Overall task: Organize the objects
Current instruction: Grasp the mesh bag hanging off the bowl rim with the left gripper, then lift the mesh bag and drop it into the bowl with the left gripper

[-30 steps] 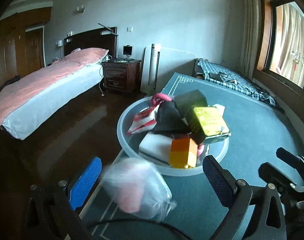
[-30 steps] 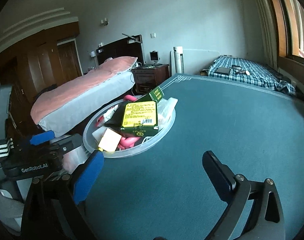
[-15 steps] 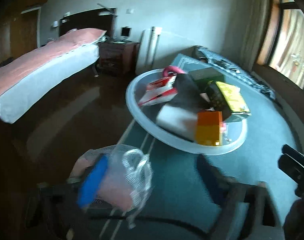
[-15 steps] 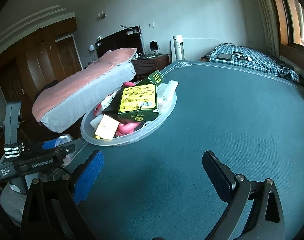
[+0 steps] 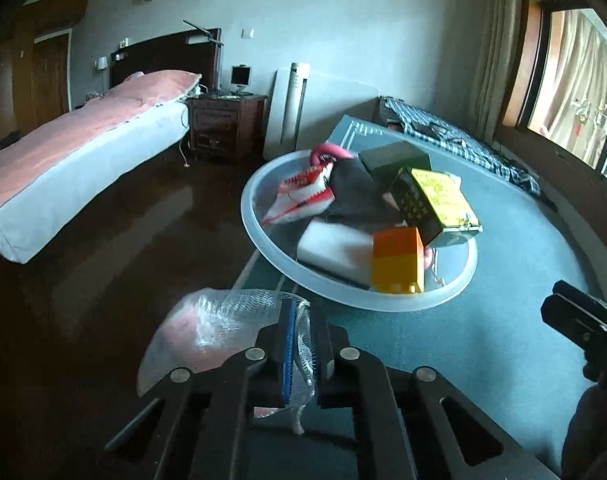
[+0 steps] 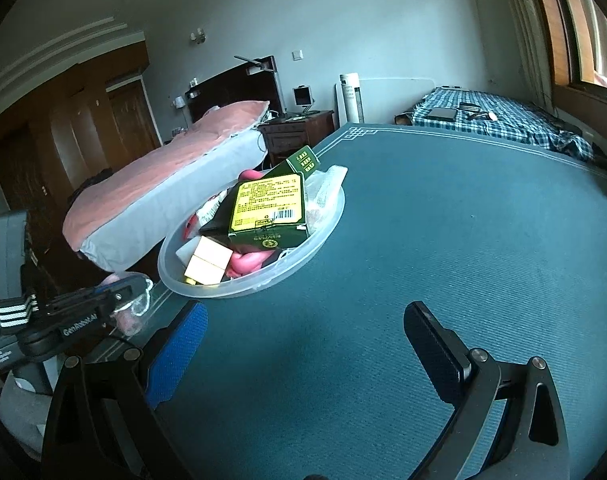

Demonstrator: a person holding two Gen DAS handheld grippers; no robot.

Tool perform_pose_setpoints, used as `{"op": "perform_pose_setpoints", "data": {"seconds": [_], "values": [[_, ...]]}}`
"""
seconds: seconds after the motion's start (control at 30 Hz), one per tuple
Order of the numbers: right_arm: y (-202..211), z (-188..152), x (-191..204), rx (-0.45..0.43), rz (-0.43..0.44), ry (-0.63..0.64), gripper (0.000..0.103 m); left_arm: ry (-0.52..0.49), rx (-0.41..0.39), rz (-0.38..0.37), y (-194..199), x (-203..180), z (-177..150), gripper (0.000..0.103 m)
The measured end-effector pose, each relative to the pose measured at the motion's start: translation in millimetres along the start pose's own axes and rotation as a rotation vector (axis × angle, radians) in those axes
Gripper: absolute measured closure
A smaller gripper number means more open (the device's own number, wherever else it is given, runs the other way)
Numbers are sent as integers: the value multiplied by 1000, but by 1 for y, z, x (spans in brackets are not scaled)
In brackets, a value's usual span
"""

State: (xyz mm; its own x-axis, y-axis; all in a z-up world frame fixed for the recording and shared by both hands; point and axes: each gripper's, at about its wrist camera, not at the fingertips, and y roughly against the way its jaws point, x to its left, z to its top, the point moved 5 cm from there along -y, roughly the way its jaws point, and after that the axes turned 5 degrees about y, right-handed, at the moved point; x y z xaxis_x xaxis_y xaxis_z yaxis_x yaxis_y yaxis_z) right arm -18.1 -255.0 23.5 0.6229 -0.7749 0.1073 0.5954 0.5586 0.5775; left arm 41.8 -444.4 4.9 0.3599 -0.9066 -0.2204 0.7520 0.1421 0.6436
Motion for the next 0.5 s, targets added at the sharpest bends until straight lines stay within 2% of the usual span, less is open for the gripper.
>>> {"op": "perform_pose_setpoints", "data": {"seconds": [0.13, 0.43, 0.5], "values": [[-1, 0, -2, 2, -2, -9, 4, 8, -43, -7, 11, 0, 12, 98], [-3, -1, -4, 5, -4, -17, 4, -4, -137, -107, 35, -21, 59, 99], [-2, -2, -5, 5, -3, -21, 4, -19, -139, -99, 34, -25, 67, 99]]}}
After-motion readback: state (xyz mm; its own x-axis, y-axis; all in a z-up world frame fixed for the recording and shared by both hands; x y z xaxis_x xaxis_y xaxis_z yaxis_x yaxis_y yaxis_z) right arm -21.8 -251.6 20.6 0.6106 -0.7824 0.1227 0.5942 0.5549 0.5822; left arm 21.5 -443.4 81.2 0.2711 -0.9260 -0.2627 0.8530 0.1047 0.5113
